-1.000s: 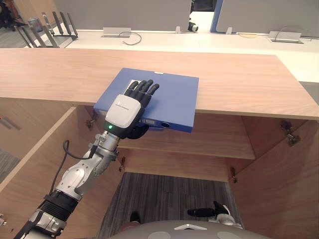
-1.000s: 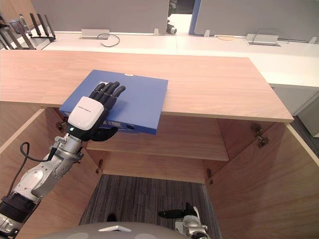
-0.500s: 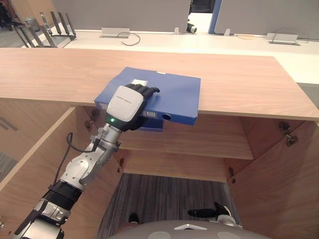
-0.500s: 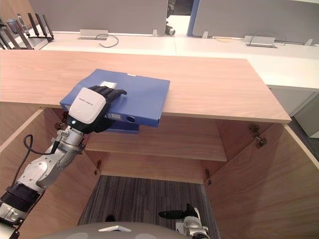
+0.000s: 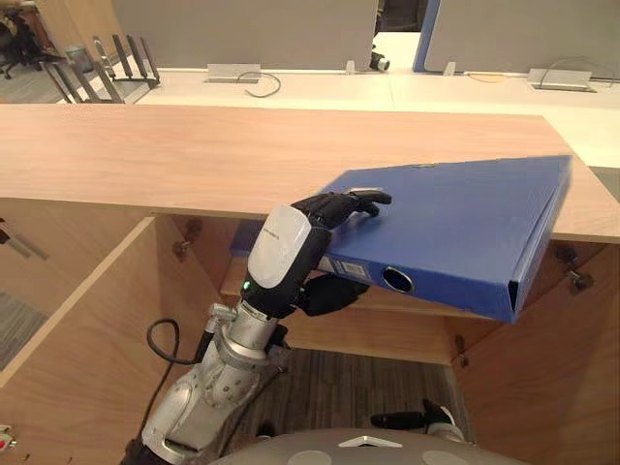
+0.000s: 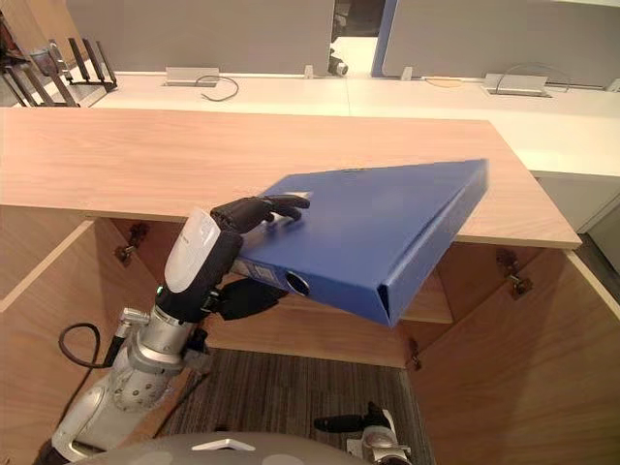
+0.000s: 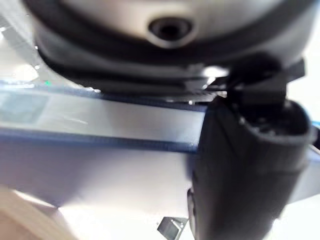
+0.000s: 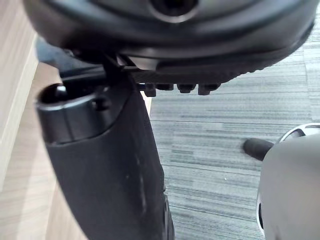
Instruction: Walk over to the cabinet, pick up the folder, carry it to the office cabinet, place the folder inside the office cabinet, then close the office cabinet door
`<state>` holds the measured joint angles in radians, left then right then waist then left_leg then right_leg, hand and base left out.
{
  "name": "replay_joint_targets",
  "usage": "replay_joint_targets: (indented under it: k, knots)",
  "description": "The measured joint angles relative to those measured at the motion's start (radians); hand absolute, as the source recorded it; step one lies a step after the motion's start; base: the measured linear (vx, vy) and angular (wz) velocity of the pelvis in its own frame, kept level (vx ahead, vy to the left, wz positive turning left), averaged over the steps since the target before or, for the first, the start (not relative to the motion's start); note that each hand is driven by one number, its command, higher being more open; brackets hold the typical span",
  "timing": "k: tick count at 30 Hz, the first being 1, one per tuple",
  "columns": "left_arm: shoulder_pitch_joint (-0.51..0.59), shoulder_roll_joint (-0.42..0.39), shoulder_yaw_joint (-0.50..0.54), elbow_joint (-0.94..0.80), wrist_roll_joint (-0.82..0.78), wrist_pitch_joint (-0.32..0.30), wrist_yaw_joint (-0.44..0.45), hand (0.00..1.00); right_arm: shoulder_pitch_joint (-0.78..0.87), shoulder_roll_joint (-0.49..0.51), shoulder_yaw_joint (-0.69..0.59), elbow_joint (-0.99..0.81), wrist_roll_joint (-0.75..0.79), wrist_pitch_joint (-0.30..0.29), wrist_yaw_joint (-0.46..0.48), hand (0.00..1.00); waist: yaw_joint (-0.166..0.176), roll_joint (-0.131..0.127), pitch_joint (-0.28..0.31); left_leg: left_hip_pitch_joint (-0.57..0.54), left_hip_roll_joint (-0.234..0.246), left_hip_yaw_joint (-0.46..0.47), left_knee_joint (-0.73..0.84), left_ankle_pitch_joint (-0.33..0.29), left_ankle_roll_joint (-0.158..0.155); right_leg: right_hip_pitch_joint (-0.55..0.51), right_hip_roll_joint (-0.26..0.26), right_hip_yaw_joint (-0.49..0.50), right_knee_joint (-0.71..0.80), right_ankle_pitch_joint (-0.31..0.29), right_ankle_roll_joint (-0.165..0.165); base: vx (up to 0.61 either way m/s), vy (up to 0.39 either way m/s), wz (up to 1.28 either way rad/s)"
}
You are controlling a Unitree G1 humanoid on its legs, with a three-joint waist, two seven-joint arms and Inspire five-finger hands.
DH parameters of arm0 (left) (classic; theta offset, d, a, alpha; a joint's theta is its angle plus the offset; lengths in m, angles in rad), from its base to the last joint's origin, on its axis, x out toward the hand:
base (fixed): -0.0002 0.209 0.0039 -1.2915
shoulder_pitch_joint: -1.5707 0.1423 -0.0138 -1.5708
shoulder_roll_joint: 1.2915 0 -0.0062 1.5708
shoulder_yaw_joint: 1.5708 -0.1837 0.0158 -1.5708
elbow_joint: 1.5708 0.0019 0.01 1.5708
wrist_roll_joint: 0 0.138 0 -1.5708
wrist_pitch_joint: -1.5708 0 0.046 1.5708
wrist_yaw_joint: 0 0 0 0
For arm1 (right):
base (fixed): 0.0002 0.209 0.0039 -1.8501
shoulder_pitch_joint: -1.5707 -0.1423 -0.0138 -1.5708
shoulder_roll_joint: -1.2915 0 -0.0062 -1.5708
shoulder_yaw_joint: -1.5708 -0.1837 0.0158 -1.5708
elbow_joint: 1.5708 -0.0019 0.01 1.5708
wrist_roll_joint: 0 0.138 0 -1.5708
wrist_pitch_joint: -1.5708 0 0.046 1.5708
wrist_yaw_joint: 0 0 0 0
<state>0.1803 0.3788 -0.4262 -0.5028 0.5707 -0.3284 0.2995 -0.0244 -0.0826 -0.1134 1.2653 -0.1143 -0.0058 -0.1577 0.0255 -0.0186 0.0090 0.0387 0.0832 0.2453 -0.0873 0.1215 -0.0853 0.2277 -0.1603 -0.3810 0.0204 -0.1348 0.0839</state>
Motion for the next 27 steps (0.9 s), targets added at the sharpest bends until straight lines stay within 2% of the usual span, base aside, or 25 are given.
replay_joint_targets:
  k: [7,12,16,20,23,24,26,27]
  knots:
    - [0.032,-0.050,0.004,-0.002,-0.270,0.009,-0.030,0.00,-0.020,-0.001,0.006,0.018,0.001,0.009,0.001,1.00,0.001,0.002,-0.004,-0.026,-0.005,-0.007,-0.003,0.027,0.018,-0.022,-0.004,0.005,0.002,-0.001,0.001,-0.10,0.007,0.03]
    - [0.062,-0.075,0.004,-0.002,-0.351,0.027,-0.045,0.00,-0.023,-0.001,0.008,0.018,0.001,0.018,0.001,1.00,0.001,0.000,-0.002,-0.037,-0.003,-0.012,-0.004,0.040,0.025,-0.035,-0.004,0.006,0.010,0.001,0.006,-0.09,0.010,0.03]
    - [0.063,-0.084,0.003,-0.002,-0.486,0.045,-0.083,0.00,-0.025,-0.001,0.008,0.018,0.001,0.020,0.002,1.00,0.001,-0.004,-0.001,-0.054,-0.005,-0.018,-0.004,0.048,0.032,-0.045,-0.004,0.004,0.003,0.012,0.020,-0.05,0.009,0.04]
    - [0.066,-0.089,-0.002,0.000,-0.726,0.086,-0.162,0.00,-0.025,0.001,0.007,0.018,0.001,0.021,0.005,1.00,0.001,-0.010,-0.001,-0.064,-0.006,-0.017,-0.003,0.052,0.036,-0.052,-0.003,0.004,-0.005,0.026,0.027,0.00,0.000,0.00]
    - [0.066,-0.097,-0.008,0.076,-1.034,0.128,-0.247,0.00,-0.026,0.001,0.005,0.013,0.000,0.038,0.025,1.00,-0.001,-0.015,0.001,-0.056,-0.010,-0.023,-0.003,0.055,0.035,-0.041,-0.003,-0.002,-0.006,0.024,0.020,0.00,-0.010,0.03]
    - [0.066,-0.097,-0.010,0.098,-1.089,0.140,-0.258,0.00,-0.026,0.001,0.005,0.013,0.000,0.041,0.028,1.00,-0.001,-0.015,0.002,-0.052,-0.009,-0.022,-0.004,0.055,0.034,-0.037,-0.004,-0.002,-0.006,0.023,0.018,0.00,0.000,0.00]
    - [0.067,-0.097,-0.030,0.195,-1.249,0.172,-0.276,0.00,-0.026,0.000,0.005,0.011,-0.003,0.043,0.042,1.00,-0.001,-0.014,0.002,-0.045,-0.008,-0.023,-0.004,0.052,0.031,-0.033,-0.003,-0.002,-0.006,0.018,0.012,0.00,-0.025,-0.01]
    - [0.083,-0.095,-0.136,0.424,-1.518,0.262,-0.289,0.00,-0.029,0.002,0.008,0.003,-0.037,0.044,0.050,1.00,-0.004,-0.015,0.005,-0.045,-0.009,-0.022,-0.004,0.047,0.027,-0.033,-0.004,-0.002,-0.008,0.013,0.015,0.02,-0.055,-0.02]
